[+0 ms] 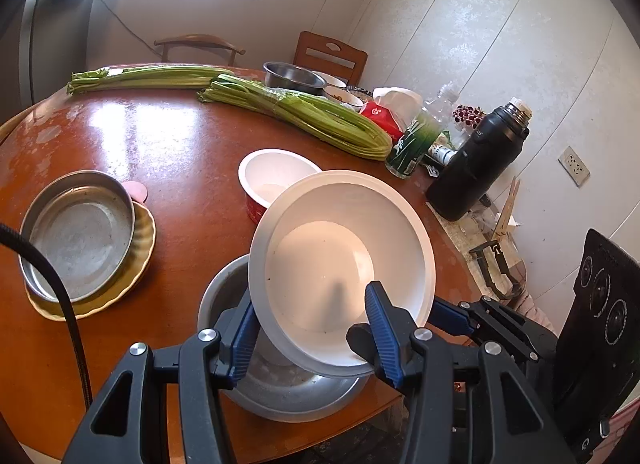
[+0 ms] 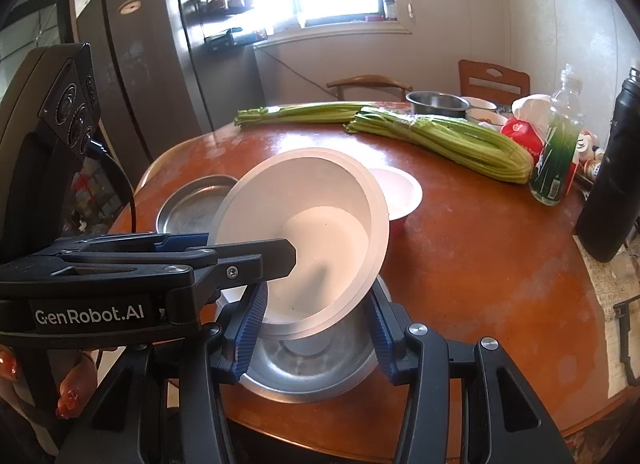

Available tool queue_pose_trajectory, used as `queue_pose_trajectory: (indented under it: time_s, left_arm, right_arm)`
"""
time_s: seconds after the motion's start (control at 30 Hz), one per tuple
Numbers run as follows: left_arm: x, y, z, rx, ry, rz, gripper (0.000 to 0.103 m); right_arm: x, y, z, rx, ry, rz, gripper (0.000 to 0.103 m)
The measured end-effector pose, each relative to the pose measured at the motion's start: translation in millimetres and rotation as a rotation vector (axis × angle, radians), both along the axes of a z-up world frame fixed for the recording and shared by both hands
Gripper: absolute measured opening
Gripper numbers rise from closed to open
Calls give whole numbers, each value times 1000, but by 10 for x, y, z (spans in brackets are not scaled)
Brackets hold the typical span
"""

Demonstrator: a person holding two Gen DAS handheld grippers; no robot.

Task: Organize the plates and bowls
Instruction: 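Lift the white paper bowl and carry it over the steel bowl, then lower the white paper bowl into the steel bowl with the left tool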

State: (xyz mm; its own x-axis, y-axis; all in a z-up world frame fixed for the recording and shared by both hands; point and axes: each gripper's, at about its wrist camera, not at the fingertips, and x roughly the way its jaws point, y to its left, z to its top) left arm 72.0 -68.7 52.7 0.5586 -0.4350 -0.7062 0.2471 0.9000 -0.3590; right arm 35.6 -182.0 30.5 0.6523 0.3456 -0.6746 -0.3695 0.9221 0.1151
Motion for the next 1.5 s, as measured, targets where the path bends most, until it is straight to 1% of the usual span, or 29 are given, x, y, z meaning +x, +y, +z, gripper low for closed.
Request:
queue_pose_trajectory:
  time_s: [0.17,0.6,0.87,1.07,1.27,1.5]
  left_arm:
    - [-37,22,-43,9,5,4,51]
    - [-66,61,-288,15,54,16,51]
    - [-96,38,-366,47,59,19,51]
    - [-94,35,-450,60,77,21,51]
    - [-107,44,-472,75,74,25,51]
    - [-92,60,-502,74,75,33,51]
  right_arm:
    - [-28,19,-44,5,14,7,51]
    - [-76,73,-228,-1,72,9,51]
    - [-88,86,-301,2,93,9,51]
    - [-74,127,-377,-8,128,11,51]
    - [-91,140,-394,-2,140,16,51]
    - [-110,123,-411,6,148,7,51]
